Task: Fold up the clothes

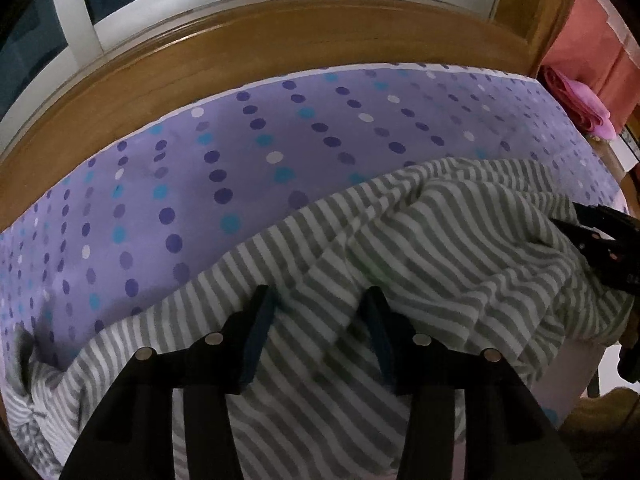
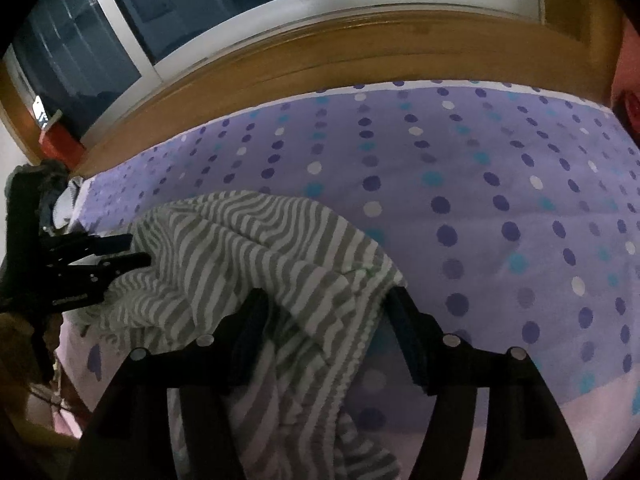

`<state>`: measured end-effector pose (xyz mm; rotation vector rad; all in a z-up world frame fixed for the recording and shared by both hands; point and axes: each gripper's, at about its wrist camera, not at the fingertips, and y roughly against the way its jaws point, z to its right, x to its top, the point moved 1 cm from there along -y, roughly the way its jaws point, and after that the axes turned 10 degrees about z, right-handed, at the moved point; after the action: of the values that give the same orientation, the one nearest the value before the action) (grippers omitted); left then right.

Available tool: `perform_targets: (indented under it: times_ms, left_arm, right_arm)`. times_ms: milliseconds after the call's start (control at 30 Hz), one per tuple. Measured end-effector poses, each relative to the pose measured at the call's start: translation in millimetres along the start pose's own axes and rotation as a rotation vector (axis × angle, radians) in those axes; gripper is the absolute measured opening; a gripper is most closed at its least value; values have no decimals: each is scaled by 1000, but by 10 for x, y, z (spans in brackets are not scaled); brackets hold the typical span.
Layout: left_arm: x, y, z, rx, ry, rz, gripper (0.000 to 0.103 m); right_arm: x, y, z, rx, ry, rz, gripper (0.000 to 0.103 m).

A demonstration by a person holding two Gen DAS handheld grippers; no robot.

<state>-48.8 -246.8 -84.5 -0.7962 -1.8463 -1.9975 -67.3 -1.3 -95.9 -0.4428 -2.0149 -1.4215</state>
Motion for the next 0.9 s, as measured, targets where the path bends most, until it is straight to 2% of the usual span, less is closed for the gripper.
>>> perform_targets:
  times_ms: [133, 267, 300, 333, 367, 400, 467, 667, 767, 900]
  left_arm:
    - [-72, 50, -9, 21, -4, 45, 51]
    - [-103, 98, -16, 24, 21, 79, 49]
    - [-119, 124, -33, 33, 24, 86, 38]
    - [-134, 149, -50, 40, 27, 93, 22]
    - [-107, 142, -58, 14, 52, 91, 15]
    - [-79, 137, -68, -13, 77, 89, 8]
    - [-64, 240, -109, -30, 100, 103, 3]
    - [110, 470, -110, -21, 125, 142, 2]
    - [391, 573, -69, -25, 147, 181, 0]
    - [931, 969, 58, 20, 110, 321, 0]
  right_arm:
    - [-28, 0, -80, -60, 27, 11, 59]
    - [-78, 9, -166, -119, 47, 26, 48]
    - [-89, 14, -183, -122, 49, 32, 43]
    - [-95, 20, -201, -118, 52, 34, 39]
    - [-94, 26, -215, -103, 51, 33, 26]
    - [-86, 39, -224, -83, 42, 30, 18]
    - [-46, 97, -247, -64, 24, 46, 15]
    - [297, 242, -260, -3, 53, 99, 14]
    - [605, 271, -253, -3, 95, 146, 14]
    - [1221, 413, -245, -4, 183, 241, 12]
